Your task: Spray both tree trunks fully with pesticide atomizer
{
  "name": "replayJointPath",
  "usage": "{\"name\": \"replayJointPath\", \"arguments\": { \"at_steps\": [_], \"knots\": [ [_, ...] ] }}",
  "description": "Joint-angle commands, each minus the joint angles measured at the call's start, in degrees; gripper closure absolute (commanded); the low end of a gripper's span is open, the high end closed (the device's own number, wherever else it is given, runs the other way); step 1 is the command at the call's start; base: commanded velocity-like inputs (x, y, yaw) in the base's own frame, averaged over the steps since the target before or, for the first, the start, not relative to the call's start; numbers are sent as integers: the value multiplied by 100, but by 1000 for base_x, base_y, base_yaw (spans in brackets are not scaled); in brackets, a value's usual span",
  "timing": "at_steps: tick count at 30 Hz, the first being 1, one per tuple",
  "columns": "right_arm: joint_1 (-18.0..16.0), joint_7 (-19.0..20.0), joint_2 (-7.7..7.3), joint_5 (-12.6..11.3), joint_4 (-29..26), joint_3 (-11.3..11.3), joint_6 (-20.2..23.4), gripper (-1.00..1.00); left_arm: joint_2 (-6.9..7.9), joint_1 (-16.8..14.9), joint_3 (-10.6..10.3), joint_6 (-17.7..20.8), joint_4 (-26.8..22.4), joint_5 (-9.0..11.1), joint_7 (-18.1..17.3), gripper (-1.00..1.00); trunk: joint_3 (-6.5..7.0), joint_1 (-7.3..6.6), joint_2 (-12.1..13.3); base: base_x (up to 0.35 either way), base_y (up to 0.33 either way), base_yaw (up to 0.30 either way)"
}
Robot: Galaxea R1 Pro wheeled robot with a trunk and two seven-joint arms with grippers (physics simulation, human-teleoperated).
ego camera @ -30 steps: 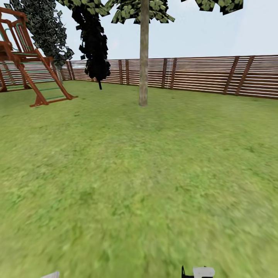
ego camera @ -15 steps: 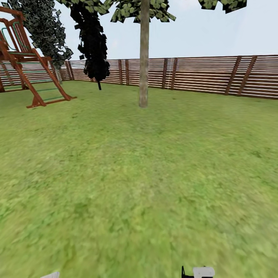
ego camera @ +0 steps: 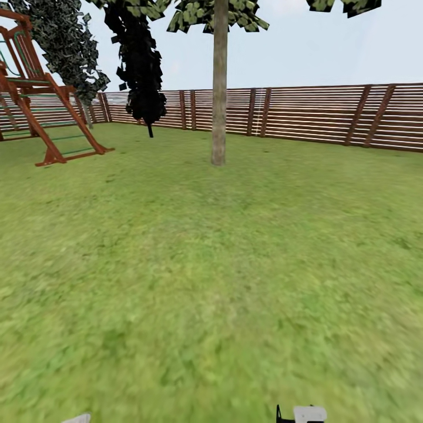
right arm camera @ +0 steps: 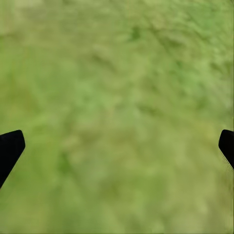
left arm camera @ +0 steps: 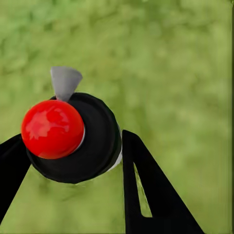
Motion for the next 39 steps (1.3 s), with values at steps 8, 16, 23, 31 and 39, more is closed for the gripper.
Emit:
{"name": "replayJointPath", "arguments": {
  "at_steps": [8, 16, 23, 31, 39],
  "knots": [
    [-4, -57, 1, 16, 5, 43, 2, -100, 0, -1, 1, -18, 4, 31, -8, 100, -5, 3, -2, 339, 0, 0],
    [-4, -57, 1, 16, 5, 43, 2, -100, -4, -1, -2, -18, 4, 31, -6, 100, -5, 3, -2, 339, 0, 0],
    [-4, -57, 1, 16, 5, 43, 2, -100, -4, -1, -2, -18, 4, 31, -7, 100, -5, 3, -2, 339, 0, 0],
    [-4, -57, 1, 16, 5, 43, 2, -100, -1, -1, -1, -18, 4, 31, -6, 100, -5, 3, -2, 339, 0, 0],
    [-4, -57, 1, 16, 5, 43, 2, -100, 0, -2, 5, -18, 4, 31, -6, 100, -5, 3, -2, 339, 0, 0]
  ]
}}
